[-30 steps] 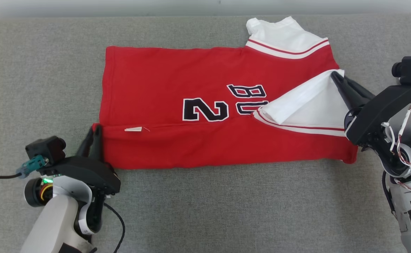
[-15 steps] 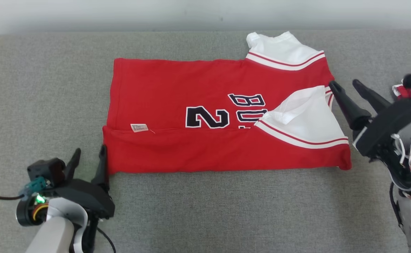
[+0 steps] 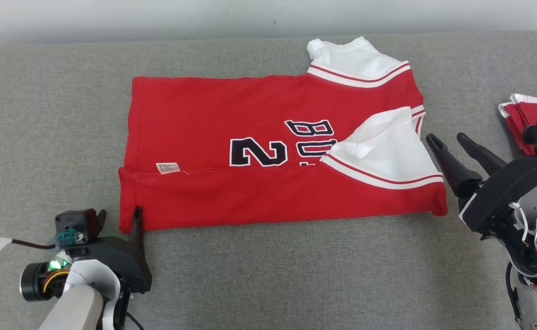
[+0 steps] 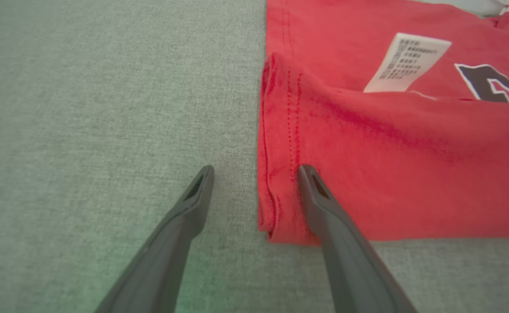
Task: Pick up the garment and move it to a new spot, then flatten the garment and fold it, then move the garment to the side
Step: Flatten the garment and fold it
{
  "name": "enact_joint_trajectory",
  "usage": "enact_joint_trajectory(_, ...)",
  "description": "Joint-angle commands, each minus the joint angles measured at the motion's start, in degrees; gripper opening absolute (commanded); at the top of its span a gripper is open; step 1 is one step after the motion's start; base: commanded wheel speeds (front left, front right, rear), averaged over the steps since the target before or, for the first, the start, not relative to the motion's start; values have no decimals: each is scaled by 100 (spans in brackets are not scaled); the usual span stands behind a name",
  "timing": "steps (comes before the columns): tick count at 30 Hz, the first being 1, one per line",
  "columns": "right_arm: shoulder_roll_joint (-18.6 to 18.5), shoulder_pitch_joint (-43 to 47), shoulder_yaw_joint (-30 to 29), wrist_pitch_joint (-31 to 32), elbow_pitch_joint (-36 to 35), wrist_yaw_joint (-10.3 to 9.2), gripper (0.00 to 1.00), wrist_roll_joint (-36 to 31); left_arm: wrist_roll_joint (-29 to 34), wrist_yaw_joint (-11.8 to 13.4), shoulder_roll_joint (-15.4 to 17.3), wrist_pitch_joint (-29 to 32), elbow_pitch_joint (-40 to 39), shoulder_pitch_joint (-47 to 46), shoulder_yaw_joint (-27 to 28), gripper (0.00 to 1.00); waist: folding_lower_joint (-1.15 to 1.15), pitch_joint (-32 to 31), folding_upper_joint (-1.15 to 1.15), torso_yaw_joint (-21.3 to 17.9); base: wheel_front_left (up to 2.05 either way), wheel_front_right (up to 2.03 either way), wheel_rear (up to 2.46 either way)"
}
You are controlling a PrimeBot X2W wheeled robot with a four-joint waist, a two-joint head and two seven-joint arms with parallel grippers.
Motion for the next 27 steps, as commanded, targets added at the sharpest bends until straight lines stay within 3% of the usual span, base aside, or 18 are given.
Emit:
enact_joint_trajectory(1,9,52,-18,22,-32,4,100,-22,69,6,-12,46,41,-44,-41,100,1,29,-1,-27,0,0,0)
enact_joint_trajectory(4,70,146,-57,103,-79,4,100,-78,20,-52,-24,228,148,-61,-110,100,1,50,-1,-60,0,0,0)
enact_joint_trajectory(6,63,189,-134,190,-81,4,100,-130,-23,-62,-87,391,166,-3,-200,44,1,57,-1,-71,0,0,0)
enact_joint_trajectory(7,74,236,-163,255,-65,4,100,-169,-56,-80,-84,468,179,37,-225,32,1,58,-1,-72,0,0,0)
enact_joint_trajectory(8,80,281,-204,315,-60,4,100,-209,-68,-97,-65,517,186,75,-239,10,1,59,-1,-72,0,0,0)
enact_joint_trajectory(9,90,325,-262,379,-58,4,100,-268,-82,-123,-47,548,187,116,-245,0,1,59,-1,-70,0,0,0)
enact_joint_trajectory(15,249,571,-653,707,-14,4,100,-949,-204,-211,-55,612,86,383,-313,0,1,59,-1,-42,0,0,0)
enact_joint_trajectory(18,552,610,-781,706,42,4,100,-1430,-228,-188,-100,545,28,487,-334,0,1,95,-1,-21,0,0,0)
enact_joint_trajectory(27,954,375,-873,743,579,4,100,-2021,-217,-188,-139,448,2,401,-374,0,1,148,-1,49,0,0,0)
